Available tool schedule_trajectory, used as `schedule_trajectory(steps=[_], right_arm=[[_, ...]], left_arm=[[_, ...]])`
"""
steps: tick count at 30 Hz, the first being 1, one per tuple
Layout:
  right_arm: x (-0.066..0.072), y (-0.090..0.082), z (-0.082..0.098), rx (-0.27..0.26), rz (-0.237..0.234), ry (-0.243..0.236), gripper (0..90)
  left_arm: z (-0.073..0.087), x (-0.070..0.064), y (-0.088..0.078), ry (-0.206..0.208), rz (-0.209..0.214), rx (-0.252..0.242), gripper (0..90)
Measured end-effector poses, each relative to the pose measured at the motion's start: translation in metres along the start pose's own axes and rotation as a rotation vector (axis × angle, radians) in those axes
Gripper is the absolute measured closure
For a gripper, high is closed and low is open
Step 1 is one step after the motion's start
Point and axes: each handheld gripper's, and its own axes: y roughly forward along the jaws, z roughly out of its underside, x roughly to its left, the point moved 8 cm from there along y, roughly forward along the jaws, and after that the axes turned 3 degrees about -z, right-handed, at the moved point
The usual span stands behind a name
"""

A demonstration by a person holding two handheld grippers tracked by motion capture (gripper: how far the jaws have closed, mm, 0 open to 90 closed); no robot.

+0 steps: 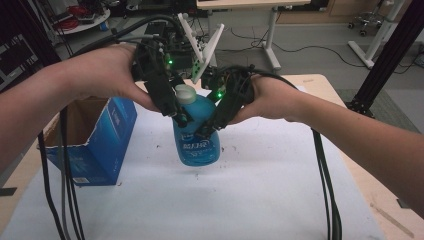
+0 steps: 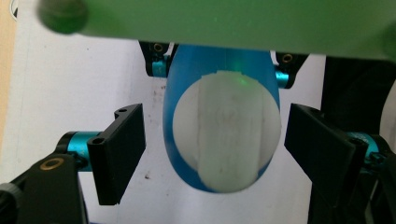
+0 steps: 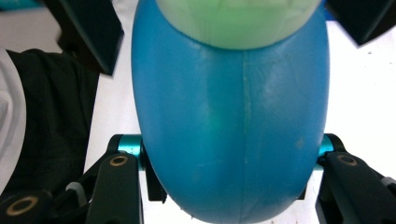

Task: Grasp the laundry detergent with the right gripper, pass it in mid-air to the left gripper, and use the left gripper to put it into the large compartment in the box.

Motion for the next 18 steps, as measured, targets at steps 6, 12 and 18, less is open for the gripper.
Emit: schedule_trajectory(steps=[6,12,18], right_arm=[[0.0004,-0.0022,0.0021,0.005,-0.010,0.006,46.4],[-0.0010,-0.0020,0.0027,0.005,-0.001,0.002,46.4],[-0.0023,-0.0036,0.0030,-0.003,0.004,0.011,46.4]], left_arm=[[-0.0012,0.0004,0.0015,0.005,-0.009,-0.013,20.7],[-0.0003,0.0000,0.0026,-0.005,-0.004,-0.017,20.7],[0.0004,0.0009,0.0045,-0.003,-0.008,-0.029,20.7]])
